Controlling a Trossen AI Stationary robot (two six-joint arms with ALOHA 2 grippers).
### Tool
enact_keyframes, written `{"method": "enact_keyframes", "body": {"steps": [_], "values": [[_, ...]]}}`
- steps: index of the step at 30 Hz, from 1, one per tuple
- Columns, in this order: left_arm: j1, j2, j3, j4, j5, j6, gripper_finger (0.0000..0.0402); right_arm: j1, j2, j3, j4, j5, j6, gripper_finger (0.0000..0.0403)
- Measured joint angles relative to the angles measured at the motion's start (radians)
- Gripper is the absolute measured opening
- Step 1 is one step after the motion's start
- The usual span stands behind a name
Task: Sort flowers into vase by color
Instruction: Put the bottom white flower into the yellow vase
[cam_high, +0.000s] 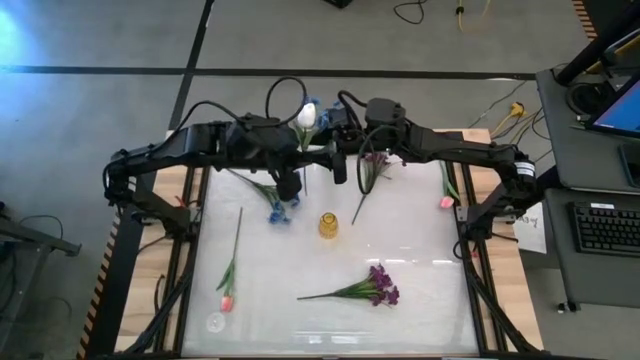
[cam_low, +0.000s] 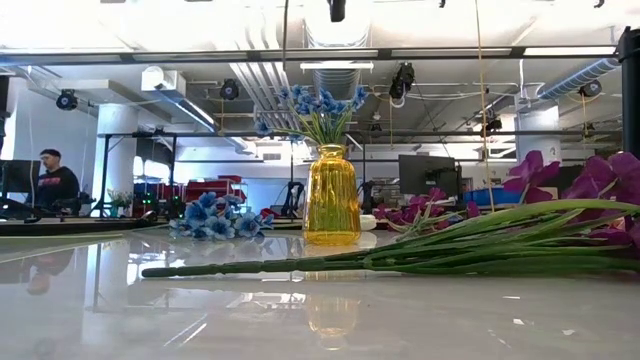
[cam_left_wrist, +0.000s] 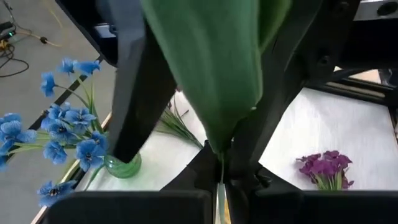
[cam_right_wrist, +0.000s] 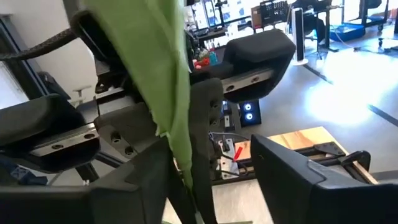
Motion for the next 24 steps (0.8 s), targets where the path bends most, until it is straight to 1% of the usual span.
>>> {"method": "enact_keyframes", "body": {"steps": [3,6,9,10,13,19,24], "values": [[0.000,0.000,0.000,0.005,-0.005,-0.008,0.0000,0.002,-0.005,0.000,0.003,0.000,-0.021,0.0153],[0.001,0.000,0.000,0.006,-0.009,-0.019,0.0000,0.002,-0.010,0.000,0.002,0.000,-0.036,0.0094],[0.001,0.000,0.000,0.009,-0.042,-0.032,0.0002,0.002,-0.015,0.000,0.001,-0.007,-0.052,0.0033],[0.001,-0.001,0.000,0.009,-0.052,-0.042,0.0005,0.002,-0.016,0.000,0.001,-0.007,-0.061,0.0023],[0.000,-0.015,0.000,0.007,-0.054,-0.065,0.0028,0.001,-0.020,0.000,0.000,-0.008,-0.043,0.0019],[-0.017,-0.091,0.000,-0.045,-0.026,-0.089,0.0093,0.001,-0.050,0.000,-0.025,-0.006,-0.036,0.0019],[-0.020,-0.160,0.000,-0.139,-0.035,-0.127,0.0132,0.002,-0.067,-0.013,-0.144,0.017,-0.054,0.0018]]}}
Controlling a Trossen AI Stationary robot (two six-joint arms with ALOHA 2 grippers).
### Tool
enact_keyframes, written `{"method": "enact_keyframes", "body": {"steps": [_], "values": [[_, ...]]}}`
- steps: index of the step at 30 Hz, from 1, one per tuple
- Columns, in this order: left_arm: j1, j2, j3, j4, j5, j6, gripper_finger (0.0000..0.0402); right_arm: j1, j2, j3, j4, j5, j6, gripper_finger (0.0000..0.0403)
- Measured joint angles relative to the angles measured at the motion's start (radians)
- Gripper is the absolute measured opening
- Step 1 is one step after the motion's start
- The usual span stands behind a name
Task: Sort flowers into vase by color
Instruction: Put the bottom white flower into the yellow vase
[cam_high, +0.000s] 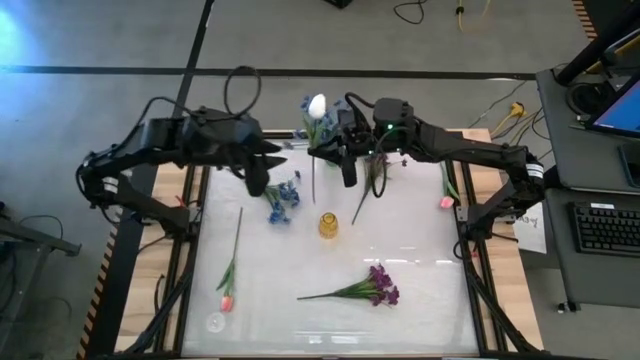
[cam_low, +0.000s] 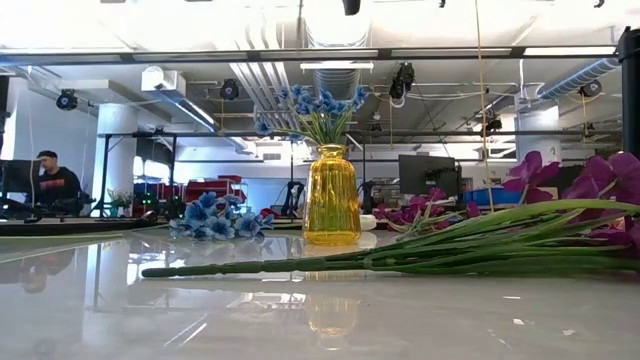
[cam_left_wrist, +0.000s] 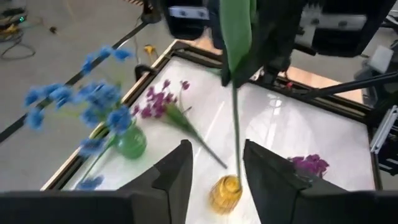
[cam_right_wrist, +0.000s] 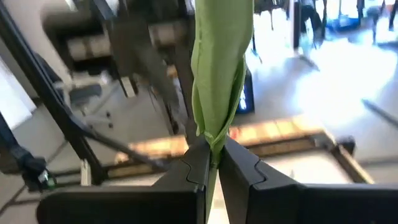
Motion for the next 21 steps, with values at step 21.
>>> {"method": "enact_keyframes", "body": {"steps": [21], "values": [[-0.184,-0.328,-0.543,0.354,-0.201,-0.269,0.0139,0.142,-0.192,-0.599,0.494,0.324,-0.002,0.0018]]}}
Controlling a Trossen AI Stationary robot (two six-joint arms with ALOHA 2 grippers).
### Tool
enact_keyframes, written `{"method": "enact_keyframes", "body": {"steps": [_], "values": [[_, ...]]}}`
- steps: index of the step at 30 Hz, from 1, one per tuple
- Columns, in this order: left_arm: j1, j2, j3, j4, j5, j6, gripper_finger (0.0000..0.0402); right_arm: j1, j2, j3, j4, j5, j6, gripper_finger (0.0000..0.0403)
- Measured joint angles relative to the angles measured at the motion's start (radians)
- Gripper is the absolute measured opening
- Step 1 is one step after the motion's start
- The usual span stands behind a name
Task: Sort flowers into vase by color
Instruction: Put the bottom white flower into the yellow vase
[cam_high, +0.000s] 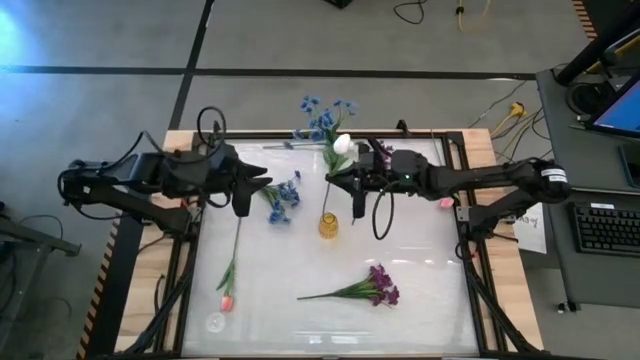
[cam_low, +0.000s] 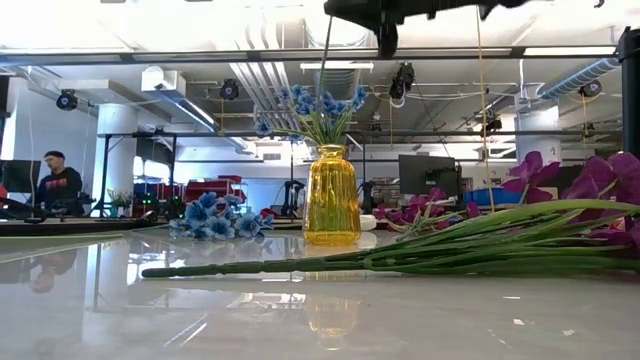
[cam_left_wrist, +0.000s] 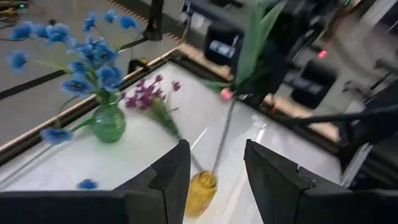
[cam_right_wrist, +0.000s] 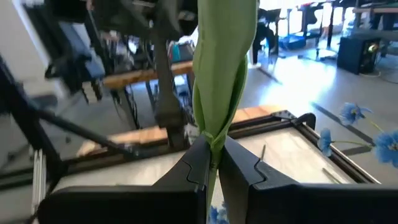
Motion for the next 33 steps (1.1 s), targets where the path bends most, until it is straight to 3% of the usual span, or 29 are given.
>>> {"method": "enact_keyframes", "body": {"steps": [8,12,18,33], "values": [[-0.002,-0.031,-0.058,0.085,0.000,-0.031,0.0129,0.004,0.001,-0.061,0.094,0.001,0.004,0.0018],[-0.002,-0.027,-0.038,0.077,0.000,-0.031,0.0127,0.003,-0.019,-0.029,0.073,0.001,-0.012,0.0018],[-0.001,-0.021,-0.017,0.079,-0.007,-0.016,0.0127,0.004,-0.037,0.029,-0.121,-0.001,-0.078,0.0018],[-0.001,-0.010,-0.018,0.095,-0.008,-0.013,0.0127,0.008,0.026,0.016,-0.115,-0.001,-0.111,0.0018]]}}
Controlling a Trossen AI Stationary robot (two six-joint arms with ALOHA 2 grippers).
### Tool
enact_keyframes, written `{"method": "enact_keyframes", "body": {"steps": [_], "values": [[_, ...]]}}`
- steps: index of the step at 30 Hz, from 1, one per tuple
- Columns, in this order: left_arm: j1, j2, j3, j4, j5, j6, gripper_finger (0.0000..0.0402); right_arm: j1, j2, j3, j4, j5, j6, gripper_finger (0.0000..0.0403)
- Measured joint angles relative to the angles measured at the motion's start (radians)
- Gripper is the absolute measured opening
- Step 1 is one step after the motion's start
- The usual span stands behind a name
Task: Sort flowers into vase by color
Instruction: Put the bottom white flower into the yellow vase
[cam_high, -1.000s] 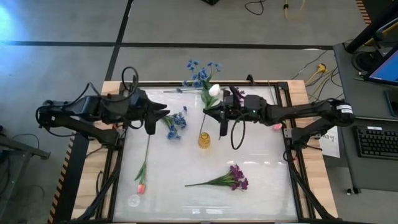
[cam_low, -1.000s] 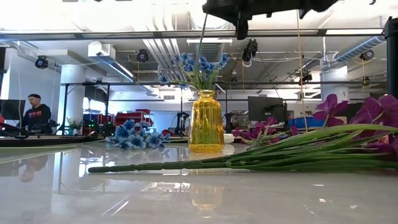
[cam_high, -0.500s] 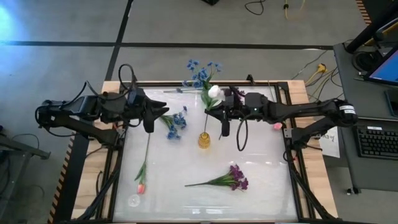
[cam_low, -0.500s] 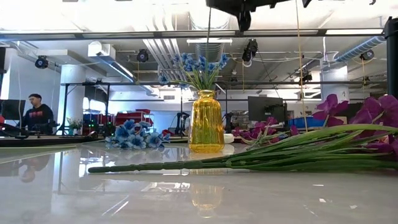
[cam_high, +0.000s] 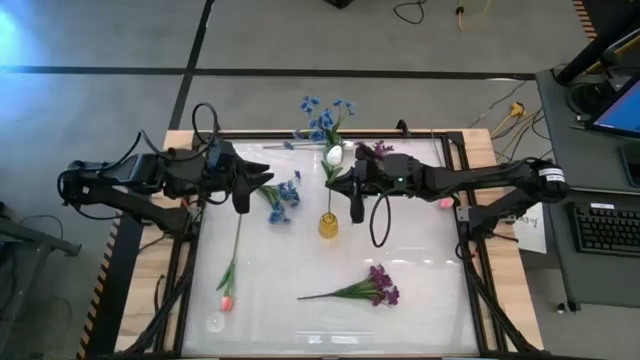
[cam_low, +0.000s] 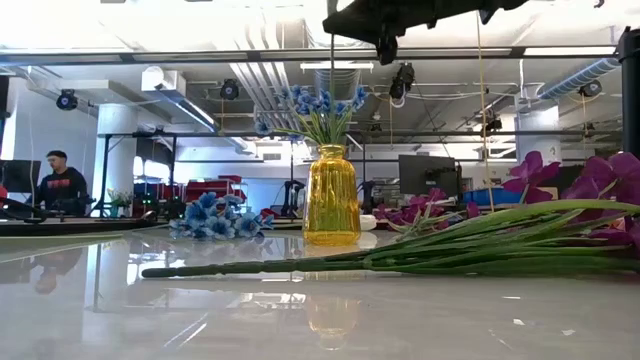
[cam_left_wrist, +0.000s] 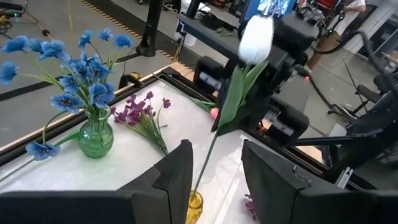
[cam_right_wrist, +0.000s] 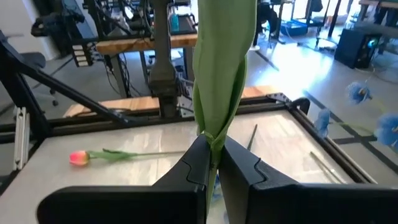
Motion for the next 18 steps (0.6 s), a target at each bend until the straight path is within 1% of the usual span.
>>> {"method": "enact_keyframes", "body": {"steps": [7,18], "values": [[0.000,0.000,0.000,0.001,0.000,0.000,0.0127,0.002,0.041,0.000,0.002,0.000,0.035,0.0043],[0.000,0.000,0.000,-0.024,0.001,-0.021,0.0127,0.002,0.049,0.000,-0.046,0.000,0.072,0.0117]]}}
